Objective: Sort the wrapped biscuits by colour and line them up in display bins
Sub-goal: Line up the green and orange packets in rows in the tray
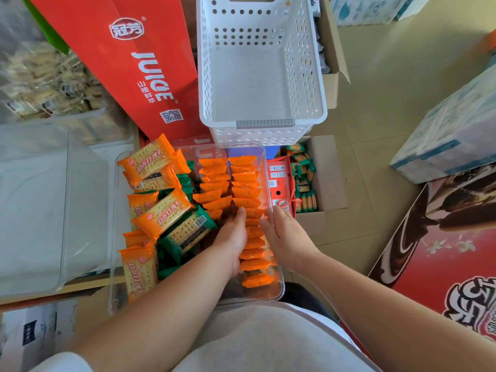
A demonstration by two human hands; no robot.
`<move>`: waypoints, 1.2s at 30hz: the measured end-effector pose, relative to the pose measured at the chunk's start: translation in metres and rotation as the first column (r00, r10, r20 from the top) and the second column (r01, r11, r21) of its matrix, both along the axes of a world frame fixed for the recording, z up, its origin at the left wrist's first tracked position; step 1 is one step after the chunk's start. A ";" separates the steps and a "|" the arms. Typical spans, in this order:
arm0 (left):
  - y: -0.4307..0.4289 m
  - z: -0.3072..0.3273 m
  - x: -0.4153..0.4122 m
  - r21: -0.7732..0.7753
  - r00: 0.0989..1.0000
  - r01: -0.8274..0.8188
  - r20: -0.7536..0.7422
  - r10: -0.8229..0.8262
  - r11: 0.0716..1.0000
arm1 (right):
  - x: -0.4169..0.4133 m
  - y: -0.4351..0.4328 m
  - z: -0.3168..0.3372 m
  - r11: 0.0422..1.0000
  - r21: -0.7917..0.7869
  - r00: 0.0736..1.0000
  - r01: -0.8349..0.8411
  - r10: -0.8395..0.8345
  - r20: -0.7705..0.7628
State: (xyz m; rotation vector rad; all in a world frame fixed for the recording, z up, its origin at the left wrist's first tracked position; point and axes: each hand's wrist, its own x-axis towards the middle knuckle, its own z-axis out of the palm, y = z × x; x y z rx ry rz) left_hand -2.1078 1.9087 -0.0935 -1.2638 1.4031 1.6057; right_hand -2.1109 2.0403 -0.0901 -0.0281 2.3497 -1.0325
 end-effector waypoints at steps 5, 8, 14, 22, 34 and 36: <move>0.002 0.010 -0.007 0.004 0.999 0.033 -0.011 -0.033 0.999 | -0.001 0.000 -0.002 1.000 0.010 1.000 -0.022 0.022 -0.003; -0.004 0.017 -0.003 0.082 0.999 0.018 0.032 -0.020 0.996 | -0.002 0.001 0.000 0.999 0.008 0.999 -0.031 0.031 0.010; -0.028 0.036 0.013 -0.274 0.891 0.317 -0.243 -0.384 0.908 | -0.004 0.004 -0.001 0.999 0.017 0.998 -0.052 0.051 0.038; -0.102 0.039 0.034 -0.897 0.228 0.399 0.299 -0.927 -0.191 | -0.004 0.007 -0.004 1.000 0.006 0.996 0.026 -0.027 0.080; -0.114 0.049 0.024 -0.949 0.387 0.313 0.147 -0.910 -0.020 | -0.014 -0.009 0.024 0.992 0.121 0.900 0.038 0.019 -0.436; -0.120 0.058 0.023 -0.934 0.538 0.276 -0.045 -0.842 0.226 | -0.016 -0.020 0.029 0.991 0.130 0.850 0.037 0.037 -0.526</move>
